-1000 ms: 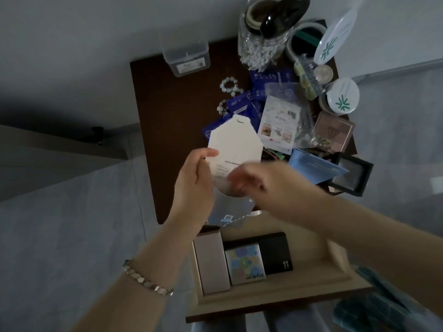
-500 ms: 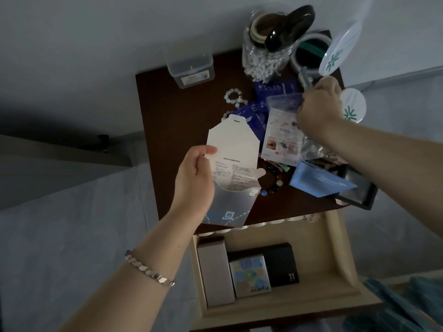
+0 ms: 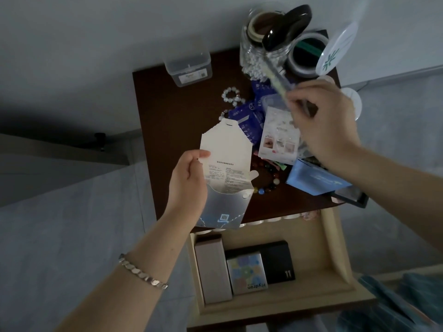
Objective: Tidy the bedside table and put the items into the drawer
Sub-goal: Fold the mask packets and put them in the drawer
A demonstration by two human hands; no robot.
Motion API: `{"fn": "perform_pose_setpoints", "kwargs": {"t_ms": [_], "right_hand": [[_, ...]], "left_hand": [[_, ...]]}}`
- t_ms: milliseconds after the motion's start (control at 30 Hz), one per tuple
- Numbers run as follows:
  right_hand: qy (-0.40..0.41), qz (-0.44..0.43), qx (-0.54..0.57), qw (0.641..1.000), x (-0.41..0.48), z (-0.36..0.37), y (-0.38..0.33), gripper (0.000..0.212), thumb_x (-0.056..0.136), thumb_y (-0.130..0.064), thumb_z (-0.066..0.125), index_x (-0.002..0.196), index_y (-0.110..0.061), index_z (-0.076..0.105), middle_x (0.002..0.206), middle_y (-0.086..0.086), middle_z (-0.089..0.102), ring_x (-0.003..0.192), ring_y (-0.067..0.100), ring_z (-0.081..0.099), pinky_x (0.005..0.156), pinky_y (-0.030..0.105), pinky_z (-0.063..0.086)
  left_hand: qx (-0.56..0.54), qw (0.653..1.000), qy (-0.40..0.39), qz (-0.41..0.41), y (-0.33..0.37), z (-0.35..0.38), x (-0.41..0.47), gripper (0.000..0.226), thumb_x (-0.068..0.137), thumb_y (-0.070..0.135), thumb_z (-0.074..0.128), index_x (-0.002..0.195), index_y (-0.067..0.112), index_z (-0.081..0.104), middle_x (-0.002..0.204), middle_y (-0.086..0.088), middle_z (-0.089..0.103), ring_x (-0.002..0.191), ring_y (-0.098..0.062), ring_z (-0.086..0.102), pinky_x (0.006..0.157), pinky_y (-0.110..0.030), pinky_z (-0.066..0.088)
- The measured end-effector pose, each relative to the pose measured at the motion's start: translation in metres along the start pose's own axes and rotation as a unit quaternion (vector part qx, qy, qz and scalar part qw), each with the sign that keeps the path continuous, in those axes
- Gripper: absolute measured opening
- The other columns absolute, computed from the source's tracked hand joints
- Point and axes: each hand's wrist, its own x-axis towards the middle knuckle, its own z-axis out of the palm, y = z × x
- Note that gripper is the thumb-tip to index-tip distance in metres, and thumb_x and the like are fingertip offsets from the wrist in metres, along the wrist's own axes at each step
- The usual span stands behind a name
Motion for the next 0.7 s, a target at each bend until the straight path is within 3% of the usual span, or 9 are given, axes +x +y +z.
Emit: {"fn": "perform_pose_setpoints", "kwargs": {"t_ms": [100, 167, 267, 367, 467, 567, 700], "right_hand": [[-0.12, 0.063, 0.196, 0.971, -0.023, -0.013, -0.033, 0.029, 0.081, -0.007, 0.066, 0.088, -0.034, 0.059, 0.076, -0.017, 0.068, 0.076, 0.007, 0.065, 0.071, 0.022, 0.053], [-0.21, 0.052, 0.177, 0.96, -0.04, -0.013, -0.04, 0.035, 0.081, -0.008, 0.066, 0.091, -0.039, 0.055, 0.077, -0.019, 0.068, 0.075, -0.003, 0.064, 0.068, 0.013, 0.051], [-0.255, 0.027, 0.117, 0.96, -0.061, -0.007, -0.043, 0.029, 0.084, -0.008, 0.063, 0.093, -0.036, 0.065, 0.082, -0.03, 0.059, 0.081, -0.017, 0.057, 0.072, 0.0, 0.043], [-0.302, 0.008, 0.072, 0.951, -0.07, 0.003, -0.04, 0.022, 0.086, -0.01, 0.061, 0.099, -0.024, 0.071, 0.081, -0.027, 0.059, 0.079, -0.011, 0.057, 0.075, 0.004, 0.044], [-0.269, -0.008, 0.052, 0.962, -0.079, 0.01, -0.035, 0.018, 0.083, -0.011, 0.065, 0.098, -0.018, 0.072, 0.087, -0.013, 0.06, 0.08, 0.0, 0.057, 0.077, 0.013, 0.045], [-0.239, -0.1, 0.017, 0.966, -0.09, 0.017, -0.031, 0.017, 0.076, -0.009, 0.066, 0.092, -0.009, 0.073, 0.09, 0.002, 0.067, 0.078, 0.009, 0.06, 0.072, 0.017, 0.049], [-0.179, -0.193, -0.061, 0.963, -0.103, 0.026, -0.024, 0.016, 0.078, -0.013, 0.062, 0.089, -0.009, 0.073, 0.086, 0.004, 0.07, 0.082, 0.027, 0.061, 0.067, 0.036, 0.053]], "left_hand": [[-0.025, 1.0, 0.001, -0.009, 0.0, -0.002, -0.001, 0.028, 0.099, 0.011, 0.03, 0.103, 0.018, 0.056, 0.084, 0.003, 0.055, 0.06, -0.007, 0.044, 0.04, -0.007, 0.03], [-0.056, 0.998, 0.001, -0.021, 0.003, -0.001, -0.003, 0.028, 0.098, 0.011, 0.03, 0.095, 0.021, 0.056, 0.081, 0.002, 0.057, 0.064, -0.007, 0.048, 0.041, -0.007, 0.033], [-0.096, 0.994, -0.01, -0.044, 0.007, -0.002, -0.007, 0.033, 0.098, 0.012, 0.031, 0.087, 0.028, 0.058, 0.083, 0.005, 0.058, 0.073, -0.005, 0.053, 0.047, -0.007, 0.039], [-0.087, 0.995, -0.043, -0.034, 0.008, -0.003, -0.014, 0.03, 0.1, 0.016, 0.031, 0.097, 0.022, 0.059, 0.088, 0.005, 0.058, 0.069, 0.0, 0.056, 0.047, -0.009, 0.04], [-0.067, 0.997, -0.041, -0.003, 0.007, -0.005, -0.017, 0.027, 0.1, 0.017, 0.03, 0.101, 0.02, 0.057, 0.088, 0.008, 0.058, 0.066, 0.005, 0.056, 0.044, -0.006, 0.038], [-0.052, 0.998, -0.03, 0.003, 0.007, -0.005, -0.02, 0.028, 0.1, 0.015, 0.03, 0.103, 0.019, 0.058, 0.089, 0.011, 0.055, 0.071, -0.004, 0.053, 0.044, -0.006, 0.036], [-0.046, 0.999, -0.011, -0.005, 0.006, -0.003, -0.028, 0.026, 0.1, 0.017, 0.031, 0.102, 0.024, 0.056, 0.091, 0.018, 0.052, 0.081, -0.005, 0.053, 0.044, -0.006, 0.038]]}}
